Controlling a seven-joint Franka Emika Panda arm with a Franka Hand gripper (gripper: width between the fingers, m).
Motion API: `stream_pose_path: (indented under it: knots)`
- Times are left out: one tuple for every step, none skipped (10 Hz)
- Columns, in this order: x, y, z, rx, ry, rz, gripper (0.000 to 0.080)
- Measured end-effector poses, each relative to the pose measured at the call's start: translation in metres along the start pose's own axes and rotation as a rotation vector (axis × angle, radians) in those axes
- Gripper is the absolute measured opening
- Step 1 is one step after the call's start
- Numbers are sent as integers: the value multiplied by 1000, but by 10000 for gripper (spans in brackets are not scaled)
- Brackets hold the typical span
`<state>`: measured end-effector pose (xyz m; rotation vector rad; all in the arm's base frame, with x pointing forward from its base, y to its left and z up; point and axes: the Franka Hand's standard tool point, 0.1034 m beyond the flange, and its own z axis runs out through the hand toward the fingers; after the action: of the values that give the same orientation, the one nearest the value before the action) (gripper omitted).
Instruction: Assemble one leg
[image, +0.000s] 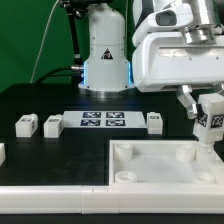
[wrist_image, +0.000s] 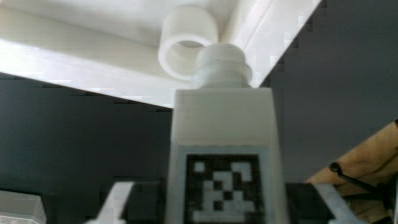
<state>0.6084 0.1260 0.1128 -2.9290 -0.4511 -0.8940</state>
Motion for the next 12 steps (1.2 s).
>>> stream_pose_path:
  knots:
    - [-3,8,6,-9,-5,29,291]
    - [0,11,12,-11,-4,28,291]
    - [4,15,18,-14,1,18,291]
    - [6,19,22,-17,5,14,291]
    - [6,19,24,-17,4,15,291]
    - [5,16,26,-13,2,12,291]
    - [2,14,28,-11,-4,11,291]
    - [-2,13,31,-9,-11,12,291]
    - [-2,12,32,-10,-1,11,291]
    - [-1,10,32,-11,13,12,291]
    - [-1,10,32,-13,17,11,291]
    - [0,10,32,-14,23,11,291]
